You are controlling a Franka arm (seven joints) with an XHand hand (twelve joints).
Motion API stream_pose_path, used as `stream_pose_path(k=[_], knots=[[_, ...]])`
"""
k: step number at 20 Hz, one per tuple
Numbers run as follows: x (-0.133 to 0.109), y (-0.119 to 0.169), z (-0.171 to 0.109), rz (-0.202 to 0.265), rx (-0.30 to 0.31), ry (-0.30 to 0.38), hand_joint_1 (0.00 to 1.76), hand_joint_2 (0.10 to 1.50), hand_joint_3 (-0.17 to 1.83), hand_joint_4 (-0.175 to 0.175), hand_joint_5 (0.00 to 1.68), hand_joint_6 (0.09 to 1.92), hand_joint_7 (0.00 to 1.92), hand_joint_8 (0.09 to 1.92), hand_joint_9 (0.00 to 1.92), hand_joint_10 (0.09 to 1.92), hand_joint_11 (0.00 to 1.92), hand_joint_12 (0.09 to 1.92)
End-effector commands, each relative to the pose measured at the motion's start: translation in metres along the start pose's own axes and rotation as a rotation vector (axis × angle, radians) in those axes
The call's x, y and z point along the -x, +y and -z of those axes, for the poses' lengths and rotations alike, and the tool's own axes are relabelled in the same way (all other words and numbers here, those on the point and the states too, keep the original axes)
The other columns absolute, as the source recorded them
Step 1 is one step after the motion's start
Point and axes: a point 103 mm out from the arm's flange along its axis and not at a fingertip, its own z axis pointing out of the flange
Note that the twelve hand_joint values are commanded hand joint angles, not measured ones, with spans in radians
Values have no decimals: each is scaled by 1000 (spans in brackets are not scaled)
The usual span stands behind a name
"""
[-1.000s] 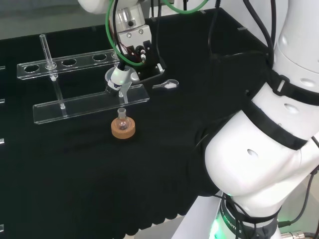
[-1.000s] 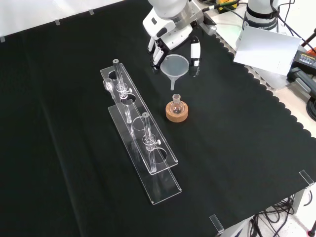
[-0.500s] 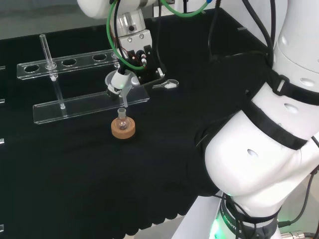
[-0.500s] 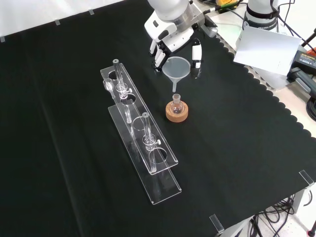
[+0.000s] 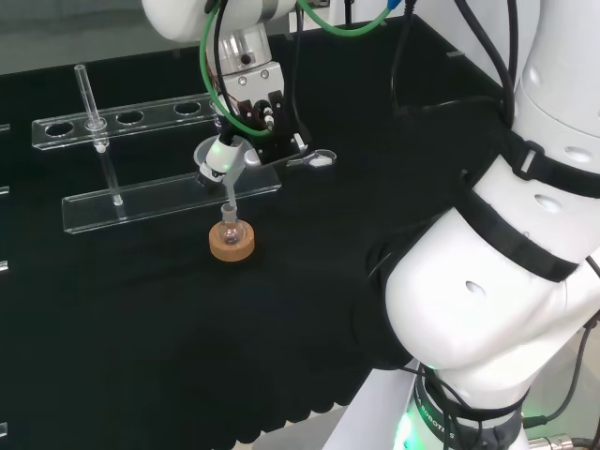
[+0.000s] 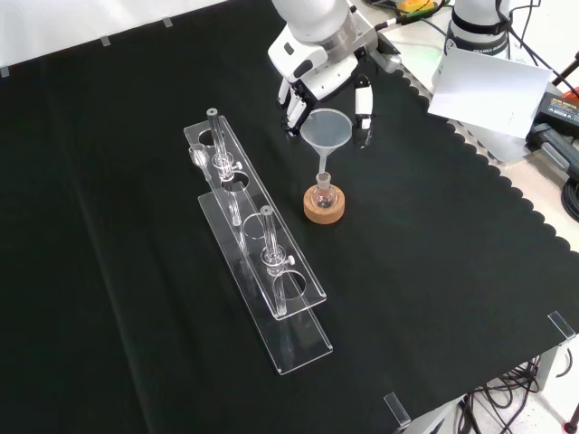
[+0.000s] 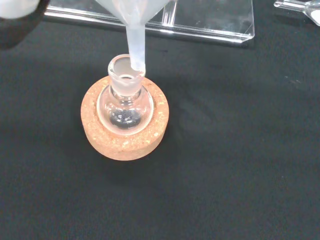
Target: Place the funnel on the round-bottom flask.
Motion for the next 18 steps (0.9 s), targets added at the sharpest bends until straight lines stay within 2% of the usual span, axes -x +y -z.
stream_pose_path(k=[1, 18], knots=[[-2, 1, -1, 1, -4, -5, 732, 796, 627, -78, 664, 673, 939, 735, 1241, 434, 796, 1173], [-9, 8, -9, 6, -25, 0, 732, 799, 623, -80, 663, 675, 937, 741, 1243, 431, 805, 1163]])
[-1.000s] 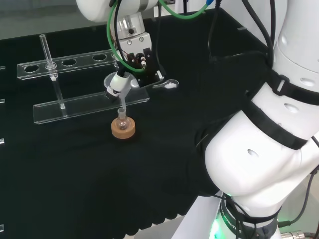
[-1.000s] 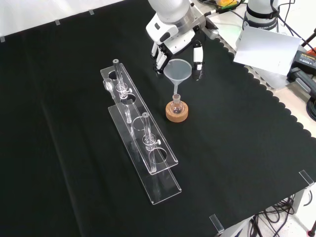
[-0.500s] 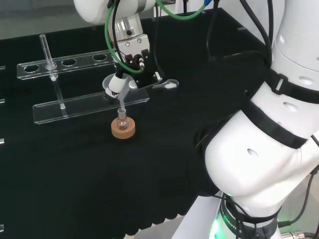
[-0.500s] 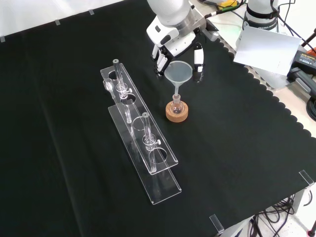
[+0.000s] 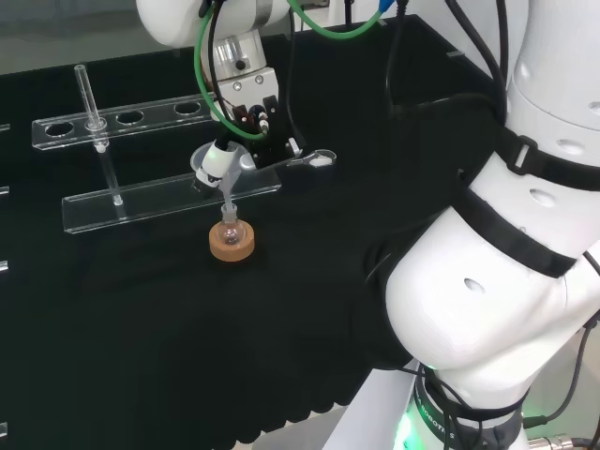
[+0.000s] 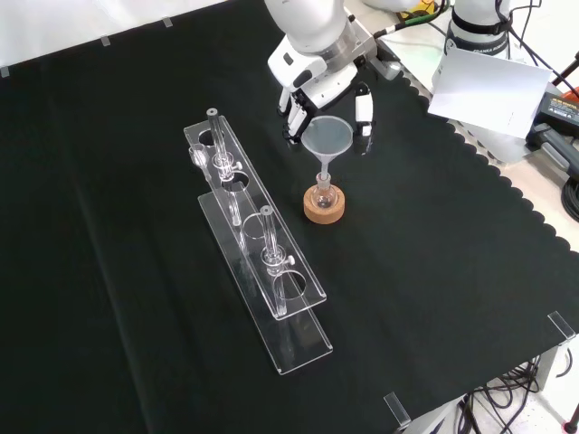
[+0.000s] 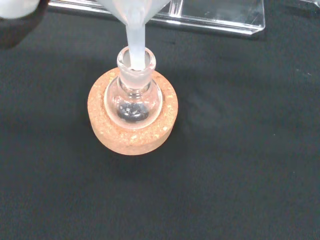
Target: Place the funnel on the round-bottom flask.
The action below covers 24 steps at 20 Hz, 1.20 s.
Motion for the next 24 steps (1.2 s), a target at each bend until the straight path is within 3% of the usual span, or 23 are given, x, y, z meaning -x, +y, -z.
stream_pose_path(k=[1, 24], knots=[[-2, 2, -2, 1, -4, 1, 732, 799, 622, -80, 663, 675, 936, 741, 1242, 431, 805, 1162], [-3, 14, -22, 11, -34, -12, 725, 800, 610, -73, 618, 676, 777, 801, 1084, 471, 743, 1191]])
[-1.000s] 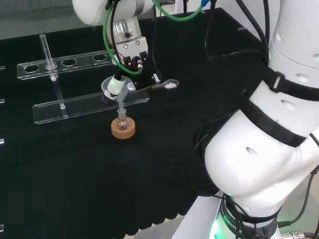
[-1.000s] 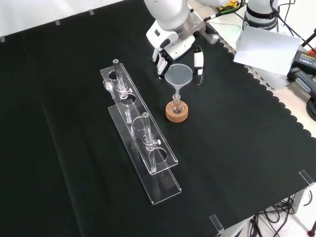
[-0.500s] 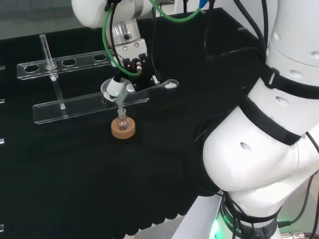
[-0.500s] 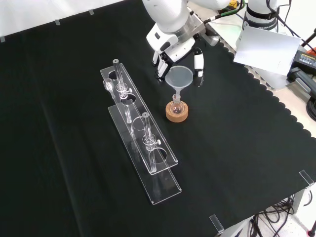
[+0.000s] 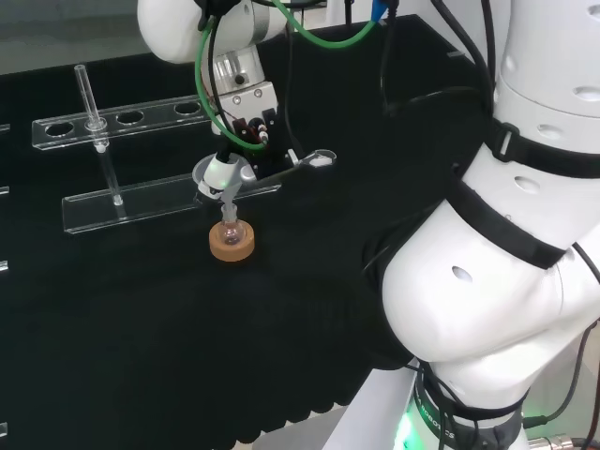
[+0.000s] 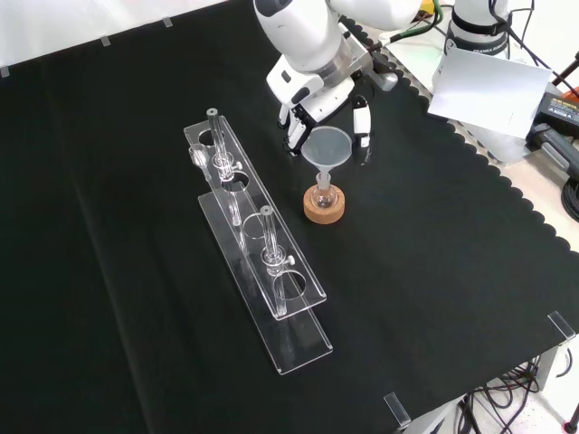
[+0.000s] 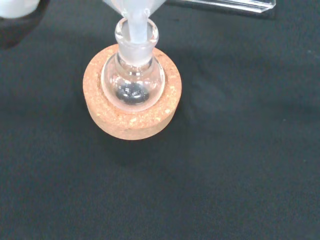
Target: Place the funnel on the round-bottom flask.
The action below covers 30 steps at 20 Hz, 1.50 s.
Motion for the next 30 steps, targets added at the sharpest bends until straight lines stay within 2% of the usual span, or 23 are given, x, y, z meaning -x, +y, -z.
stream_pose_path(k=[1, 22, 30], knots=[[0, 2, -2, 2, -2, 1, 725, 800, 610, -73, 614, 676, 766, 801, 1074, 473, 738, 1192], [3, 10, -16, 6, -38, 2, 716, 785, 608, -74, 535, 652, 632, 792, 946, 524, 636, 1239], [1, 6, -16, 25, -37, 1, 702, 742, 612, -78, 421, 533, 511, 803, 853, 578, 569, 1268]])
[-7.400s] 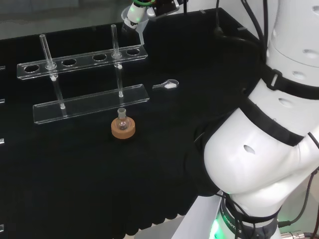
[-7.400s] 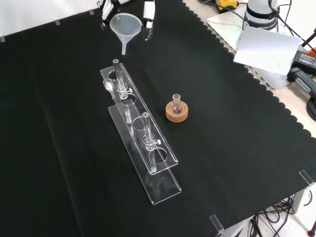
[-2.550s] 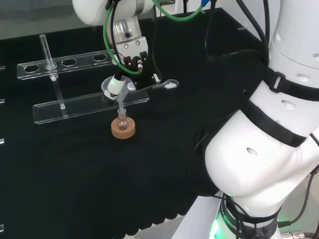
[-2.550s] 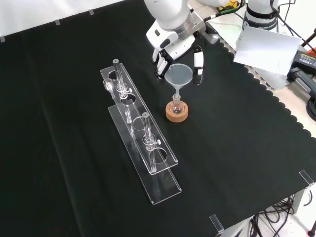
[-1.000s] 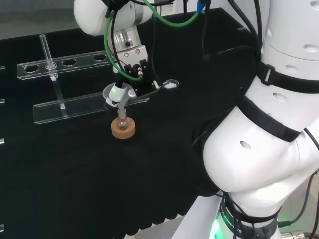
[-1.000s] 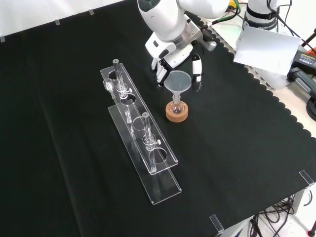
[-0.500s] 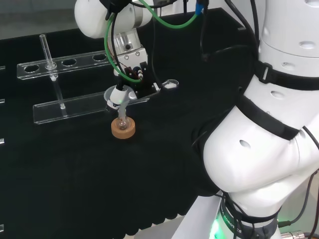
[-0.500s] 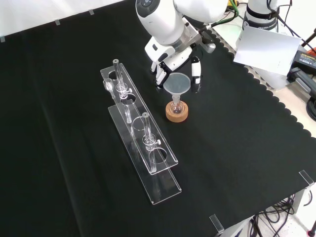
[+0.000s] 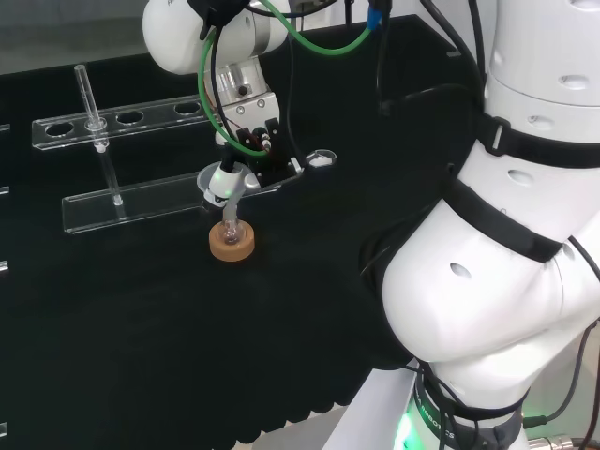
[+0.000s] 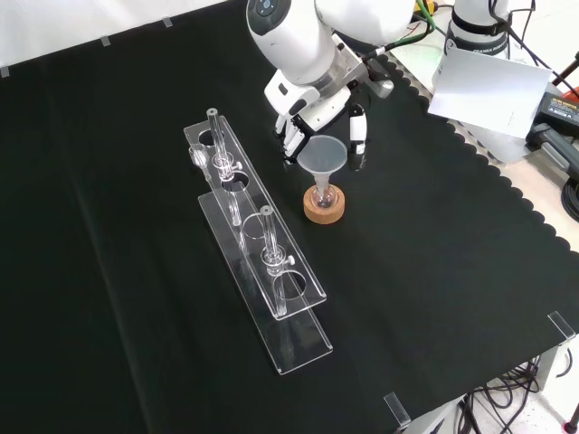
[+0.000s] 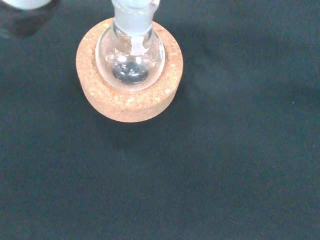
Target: Place the funnel on the round-bottom flask.
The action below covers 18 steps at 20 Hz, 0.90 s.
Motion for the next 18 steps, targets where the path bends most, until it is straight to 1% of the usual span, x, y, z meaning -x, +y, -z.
stream_pose_path(k=[1, 8, 15, 17, 18], knots=[[-3, -4, 0, 18, 2, 1, 695, 731, 612, -78, 417, 515, 500, 803, 842, 584, 559, 1275], [-7, -8, 1, 46, 0, 4, 641, 683, 592, -75, 413, 430, 453, 800, 788, 611, 492, 1307], [-15, -11, 1, 59, -1, 0, 619, 669, 574, -73, 413, 404, 437, 794, 761, 612, 466, 1313], [-16, -12, 2, 60, 2, -2, 607, 673, 551, -73, 400, 365, 385, 789, 713, 623, 419, 1339], [-17, -12, 3, 61, 4, -1, 600, 677, 534, -71, 387, 326, 332, 785, 653, 642, 377, 1357]])
